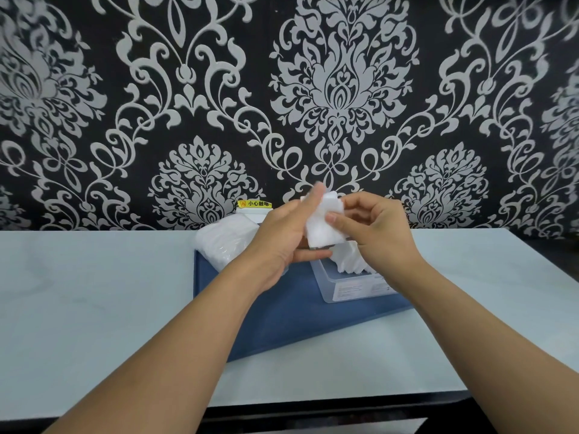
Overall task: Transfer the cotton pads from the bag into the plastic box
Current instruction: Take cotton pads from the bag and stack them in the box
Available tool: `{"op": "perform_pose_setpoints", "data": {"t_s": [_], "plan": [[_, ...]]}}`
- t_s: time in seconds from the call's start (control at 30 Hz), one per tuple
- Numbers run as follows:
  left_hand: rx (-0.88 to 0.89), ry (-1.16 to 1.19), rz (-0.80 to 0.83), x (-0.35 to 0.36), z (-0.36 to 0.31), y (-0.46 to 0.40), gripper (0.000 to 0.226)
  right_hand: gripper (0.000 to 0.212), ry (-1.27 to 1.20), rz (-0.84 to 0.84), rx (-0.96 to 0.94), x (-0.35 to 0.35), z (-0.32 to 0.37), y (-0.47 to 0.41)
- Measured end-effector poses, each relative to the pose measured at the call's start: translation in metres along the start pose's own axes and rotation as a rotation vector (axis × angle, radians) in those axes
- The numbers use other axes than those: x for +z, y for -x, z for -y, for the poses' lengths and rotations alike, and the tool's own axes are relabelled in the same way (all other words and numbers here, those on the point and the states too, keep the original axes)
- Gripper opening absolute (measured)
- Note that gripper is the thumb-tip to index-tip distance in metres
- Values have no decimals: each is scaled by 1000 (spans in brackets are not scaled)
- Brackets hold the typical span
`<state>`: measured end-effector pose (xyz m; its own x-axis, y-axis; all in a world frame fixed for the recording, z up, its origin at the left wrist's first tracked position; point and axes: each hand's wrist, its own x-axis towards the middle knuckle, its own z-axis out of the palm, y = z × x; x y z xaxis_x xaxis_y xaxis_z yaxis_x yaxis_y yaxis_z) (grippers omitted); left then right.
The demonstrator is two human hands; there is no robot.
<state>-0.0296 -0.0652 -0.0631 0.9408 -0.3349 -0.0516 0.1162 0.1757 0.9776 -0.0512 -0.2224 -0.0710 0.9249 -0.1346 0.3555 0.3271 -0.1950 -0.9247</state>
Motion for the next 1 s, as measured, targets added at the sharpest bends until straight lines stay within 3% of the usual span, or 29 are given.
{"op": "perform_pose_setpoints", "data": {"t_s": [0.1, 0.2, 0.33, 0.47, 0.63, 0.9, 1.0], "plan": [[99, -19, 6, 1, 6, -3, 23, 14, -32, 19, 6, -1, 2, 0], [126, 7, 39, -5, 8, -6, 28, 23, -234, -84, 100, -8, 7, -7], [147, -68, 135, -8, 12, -6, 35, 23, -188, 139, 140, -13, 8, -4], [173, -127, 91, -10, 15, -9, 36, 15, -164, 88, 107, -10, 5, 0], [168, -171, 54, -13, 14, -8, 33, 11, -142, 107, 102, -11, 3, 0], [84, -53, 190, -16, 6, -3, 38, 25, -239, 143, 207, -16, -1, -4], [54, -26, 200, -15, 7, -4, 38, 17, -270, 122, 249, -16, 0, -5]]}}
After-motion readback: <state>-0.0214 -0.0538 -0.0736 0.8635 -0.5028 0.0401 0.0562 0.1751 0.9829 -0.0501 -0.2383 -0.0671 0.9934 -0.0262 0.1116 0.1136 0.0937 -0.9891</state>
